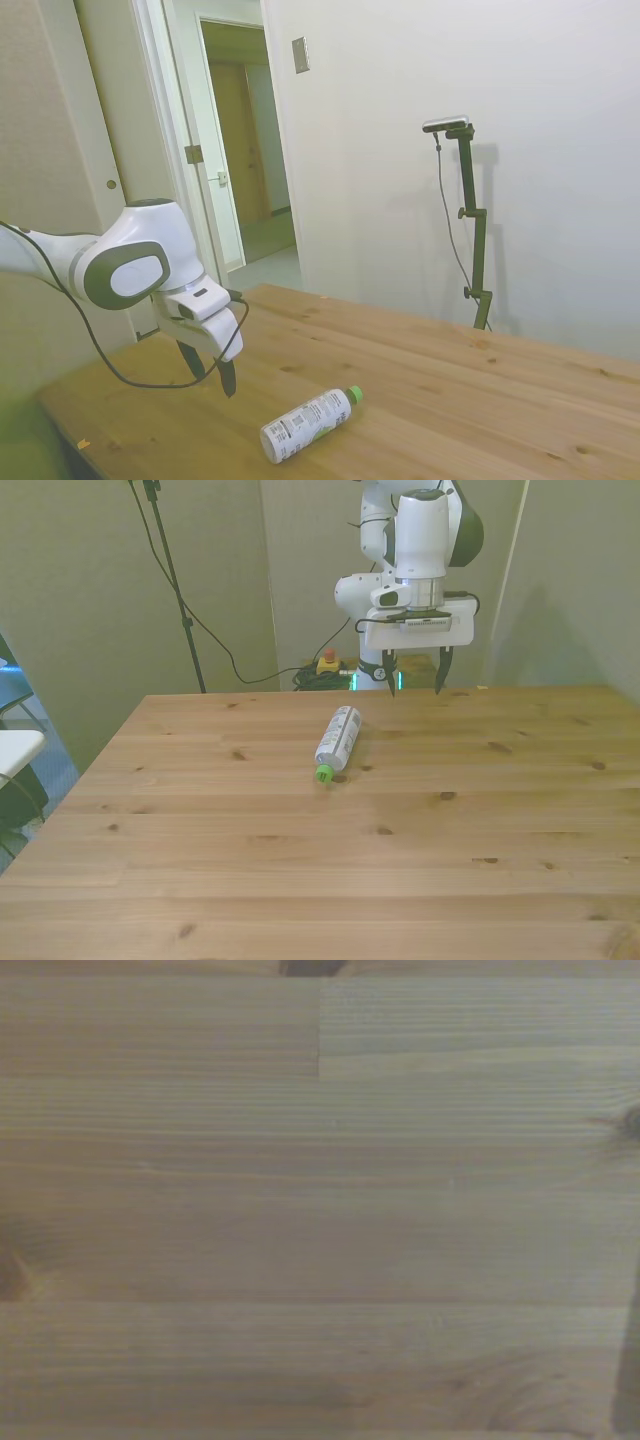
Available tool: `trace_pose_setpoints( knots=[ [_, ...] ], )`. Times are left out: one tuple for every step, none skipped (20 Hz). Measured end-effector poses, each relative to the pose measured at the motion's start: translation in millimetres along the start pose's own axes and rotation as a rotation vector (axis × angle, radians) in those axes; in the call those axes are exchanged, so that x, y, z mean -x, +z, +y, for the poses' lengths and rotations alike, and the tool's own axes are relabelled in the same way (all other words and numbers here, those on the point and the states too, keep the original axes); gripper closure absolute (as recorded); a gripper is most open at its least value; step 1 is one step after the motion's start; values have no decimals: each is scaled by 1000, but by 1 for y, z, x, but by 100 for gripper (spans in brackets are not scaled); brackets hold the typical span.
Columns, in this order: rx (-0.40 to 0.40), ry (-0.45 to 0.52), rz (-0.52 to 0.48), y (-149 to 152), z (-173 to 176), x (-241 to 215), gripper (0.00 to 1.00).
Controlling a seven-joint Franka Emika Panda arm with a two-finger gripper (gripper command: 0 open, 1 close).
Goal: Stand the water bottle
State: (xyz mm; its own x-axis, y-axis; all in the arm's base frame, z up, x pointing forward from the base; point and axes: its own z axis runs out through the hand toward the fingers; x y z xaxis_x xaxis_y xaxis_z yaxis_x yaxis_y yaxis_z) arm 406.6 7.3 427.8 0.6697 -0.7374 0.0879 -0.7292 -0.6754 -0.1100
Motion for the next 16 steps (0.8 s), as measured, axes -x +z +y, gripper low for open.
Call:
trace_pose_setpoints(
  knots=[
    [1,-1,0,0,0,0,0],
    [3,-3,-3,0,-1,1,0],
    [4,-3,-4,1,-1,0,0],
    [0,1,-1,0,-1,-2,0],
    [-8,9,7,-4,-1,-8,0],
    [-18,22,23,-11,0,-19,0],
    [-28,41,36,-18,1,-33,0],
    [-38,62,49,-25,2,-48,0],
    [-42,80,67,-32,4,-64,0],
    [-45,97,83,-37,6,-81,0],
    [-48,114,92,-41,7,-97,0],
    [-50,127,101,-42,9,-113,0],
    [-49,136,112,-41,9,-127,0],
    [-47,146,120,-38,10,-140,0],
    [-46,157,126,-33,12,-152,0],
    [-46,170,131,-28,13,-163,0]
  ],
)
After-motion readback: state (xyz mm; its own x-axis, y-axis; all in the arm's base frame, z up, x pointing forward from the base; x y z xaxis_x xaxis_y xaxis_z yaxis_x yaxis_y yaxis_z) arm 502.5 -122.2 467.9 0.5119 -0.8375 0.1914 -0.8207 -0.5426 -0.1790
